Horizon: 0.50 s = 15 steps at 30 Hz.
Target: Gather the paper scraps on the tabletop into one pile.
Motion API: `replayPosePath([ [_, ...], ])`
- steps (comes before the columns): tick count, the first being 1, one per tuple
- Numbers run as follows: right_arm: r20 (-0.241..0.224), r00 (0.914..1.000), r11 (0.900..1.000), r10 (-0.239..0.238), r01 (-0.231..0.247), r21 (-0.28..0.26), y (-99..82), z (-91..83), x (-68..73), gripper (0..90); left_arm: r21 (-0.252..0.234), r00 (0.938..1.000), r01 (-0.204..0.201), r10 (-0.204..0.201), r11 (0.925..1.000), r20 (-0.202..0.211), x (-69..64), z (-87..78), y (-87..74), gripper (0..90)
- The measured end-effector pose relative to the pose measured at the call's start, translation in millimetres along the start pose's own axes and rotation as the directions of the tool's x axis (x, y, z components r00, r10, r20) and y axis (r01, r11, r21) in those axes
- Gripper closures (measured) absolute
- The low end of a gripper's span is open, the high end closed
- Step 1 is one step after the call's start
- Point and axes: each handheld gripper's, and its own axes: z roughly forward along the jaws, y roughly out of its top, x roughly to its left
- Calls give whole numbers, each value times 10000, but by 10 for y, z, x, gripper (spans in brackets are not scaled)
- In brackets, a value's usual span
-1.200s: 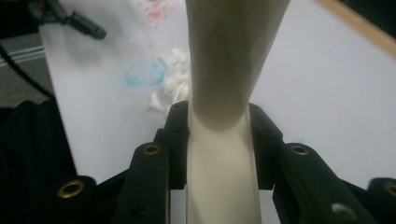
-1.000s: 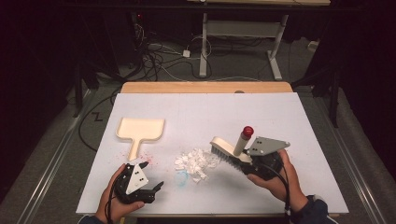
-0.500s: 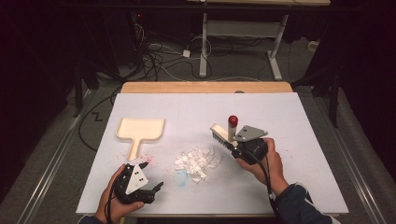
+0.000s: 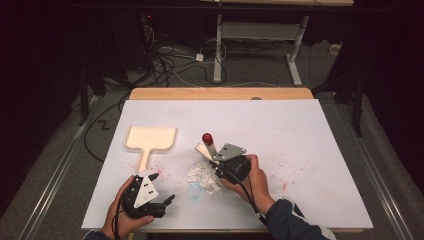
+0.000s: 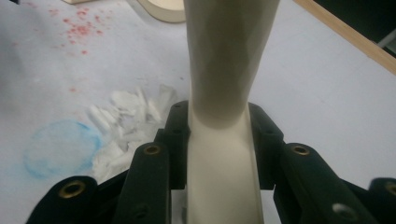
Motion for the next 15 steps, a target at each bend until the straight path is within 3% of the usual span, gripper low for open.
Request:
replayPosePath([
  [5, -89, 9998, 9997, -189, 187, -166, 58, 16, 23, 678, -76, 10000, 53, -53, 10000, -13, 8, -14, -8, 168],
  [10, -69, 10000, 9983, -33, 29, -579, 66, -125, -124, 677, -54, 10000, 49, -49, 10000, -20, 3, -12, -5, 168],
  [15, -49, 9998, 9955, 203, -207, -929, -41, -353, -292, 677, 5, 10000, 45, -45, 10000, -72, 2, -4, -3, 168],
])
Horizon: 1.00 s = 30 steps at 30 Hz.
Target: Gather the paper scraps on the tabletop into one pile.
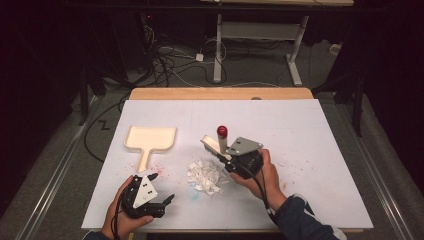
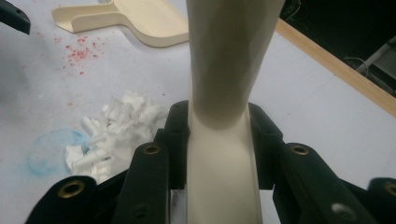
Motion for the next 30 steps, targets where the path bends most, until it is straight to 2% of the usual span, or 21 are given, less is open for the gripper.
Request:
replayPosePath([
  [3, -332, 9994, 10000, 26, -29, -83, -67, -179, -88, 677, 29, 10000, 10, -10, 10000, -37, 2, 0, 3, 168],
  [8, -534, 9982, 9994, 257, -269, -214, -179, -421, -168, 678, 79, 10000, 35, -34, 10000, -69, -3, 12, 8, 168],
  [9, -546, 9982, 9996, 256, -259, -54, -194, -451, -176, 678, 105, 10000, 12, -11, 9999, -76, -7, 13, 11, 168],
  [11, -247, 9994, 9996, 228, -223, 185, -238, -508, -185, 678, 118, 10000, -10, 11, 9999, -79, -11, 13, 13, 168],
  [13, -216, 9998, 9974, 27, -12, 719, -300, -561, -204, 678, 94, 10000, -9, 10, 10000, -70, -13, 9, 10, 168],
  [16, -191, 9997, 9881, -124, 152, 1531, -416, -659, -229, 678, 132, 10000, -16, 17, 9999, -48, -7, 9, -1, 168],
  [18, -283, 9996, 9818, -15, 69, 1898, -499, -719, -238, 678, 154, 10000, -32, 33, 9999, -21, -7, 12, -2, 170],
  [20, -452, 9990, 9750, 1, 99, 2220, -565, -738, -219, 678, 173, 10000, -93, 93, 9998, -4, -15, 17, 6, 171],
  [22, -766, 9970, 9747, 84, 89, 2233, -594, -724, -162, 678, 170, 9999, -145, 145, 9997, 8, -21, 23, 17, 172],
  [23, -996, 9950, 9756, 59, 161, 2189, -591, -700, -133, 678, 162, 9999, -147, 146, 9998, 12, -23, 29, 22, 172],
  [26, -1085, 9937, 9767, -278, 502, 2088, -535, -590, -15, 677, 178, 9998, -179, 178, 9997, 58, -23, 46, 31, 173],
  [30, -1544, 9874, 9859, -344, 589, 1567, -429, -504, 109, 678, 218, 9998, -170, 167, 9996, 113, -19, 62, 25, 173],
])
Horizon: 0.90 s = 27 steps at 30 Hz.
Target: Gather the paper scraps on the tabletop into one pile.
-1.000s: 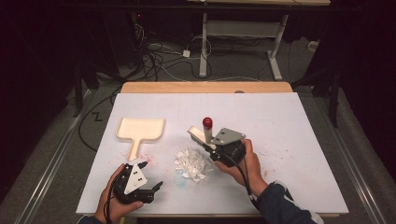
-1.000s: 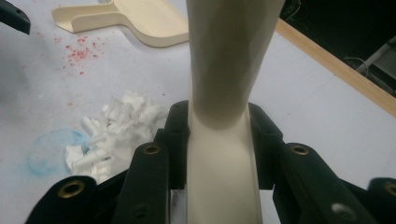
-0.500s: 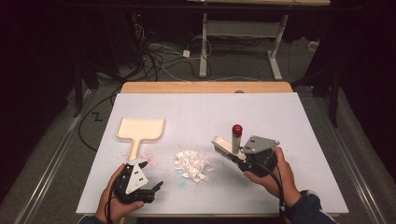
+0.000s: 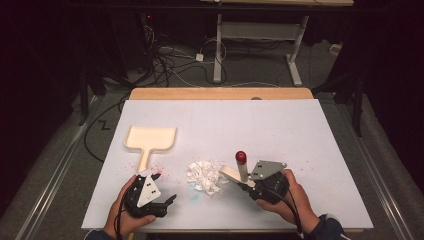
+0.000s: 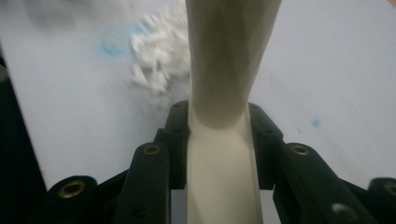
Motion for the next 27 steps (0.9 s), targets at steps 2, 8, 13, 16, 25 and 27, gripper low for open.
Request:
replayPosePath([
  [2, -257, 9997, 9997, 2, -8, -231, 55, 13, 38, 678, -13, 10000, 23, -23, 10000, 5, 1, -6, -4, 173],
  [8, 50, 9999, 9978, -118, 121, -652, 57, -146, 23, 677, -51, 10000, 66, -67, 10000, -68, 4, -35, -19, 173],
  [13, 28, 10000, 9924, -76, 79, -1230, 44, -359, -28, 677, -40, 9999, 76, -76, 10000, -97, 5, -35, -14, 173],
  [16, -322, 9988, 9895, -382, 333, -1407, 62, -444, 18, 677, -49, 9999, 50, -51, 10000, -100, 6, -38, -12, 173],
  [25, -2095, 9606, 9828, -1827, 1726, -657, 106, -125, 285, 677, -194, 9997, 190, -193, 9996, -177, 33, -64, -24, 173],
  [27, -2239, 9554, 9813, -1924, 1850, -538, 137, -9, 303, 678, -170, 9997, 174, -177, 9997, -163, 40, -65, -25, 172],
])
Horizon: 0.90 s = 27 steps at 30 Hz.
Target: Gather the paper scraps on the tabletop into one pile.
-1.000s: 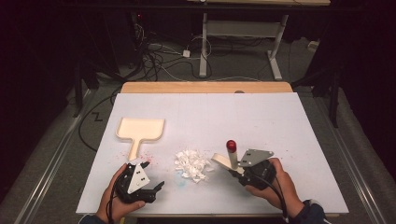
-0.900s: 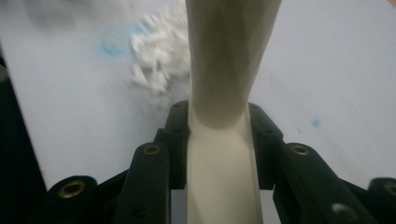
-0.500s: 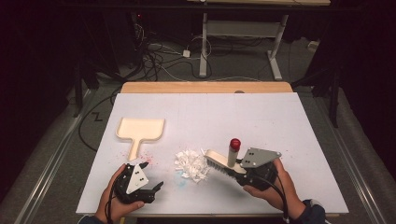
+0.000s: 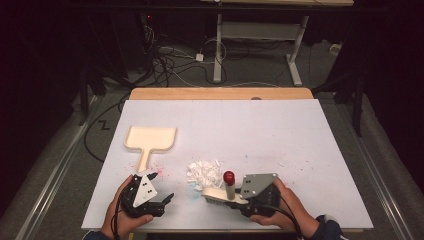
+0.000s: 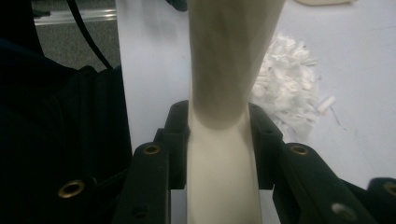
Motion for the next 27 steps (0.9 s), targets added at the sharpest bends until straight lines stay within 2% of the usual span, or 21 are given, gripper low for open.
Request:
replayPosePath([
  [2, -172, 9993, 9994, -334, 334, -23, 35, 106, -26, 677, 3, 10000, -1, 1, 10000, 7, 0, 8, 0, 173],
  [4, -285, 9990, 9993, -343, 340, -129, 68, 196, -90, 678, 15, 10000, 17, -17, 10000, 17, 1, 16, -2, 173],
  [8, 271, 9991, 9991, -340, 347, -262, 136, 298, -223, 677, 160, 9999, -49, 48, 9999, 91, -2, 41, -9, 173],
  [11, 436, 9987, 9988, -275, 293, -404, 152, 327, -259, 678, 180, 9999, -74, 71, 9998, 126, -14, 46, -11, 173],
  [14, 657, 9977, 9984, -187, 221, -512, 149, 254, -277, 678, 181, 9999, -61, 59, 9998, 97, -13, 35, -17, 172],
  [18, 758, 9971, 9932, 38, 51, -1163, 173, 23, -291, 676, 168, 10000, -63, 62, 9998, 71, -13, 25, -16, 173],
  [20, 1032, 9945, 9899, 189, -41, -1414, 187, -102, -301, 675, 150, 10000, -64, 64, 9999, 53, -15, 23, -12, 173],
  [22, 1323, 9901, 9858, 477, -254, -1659, 175, -210, -339, 675, 124, 10000, -66, 65, 9999, 61, -15, 20, -9, 173],
  [24, 1559, 9831, 9791, 959, -649, -1927, 140, -287, -412, 675, 121, 10000, -44, 44, 9999, 62, -14, 25, -9, 173],
  [25, 1830, 9757, 9767, 1209, -840, -1975, 119, -305, -450, 675, 118, 10000, -45, 44, 9999, 76, -12, 28, -7, 173],
  [27, 2631, 9524, 9773, 1542, -1079, -1822, 79, -278, -512, 675, 139, 9999, -66, 65, 9999, 88, -12, 38, -2, 173],
])
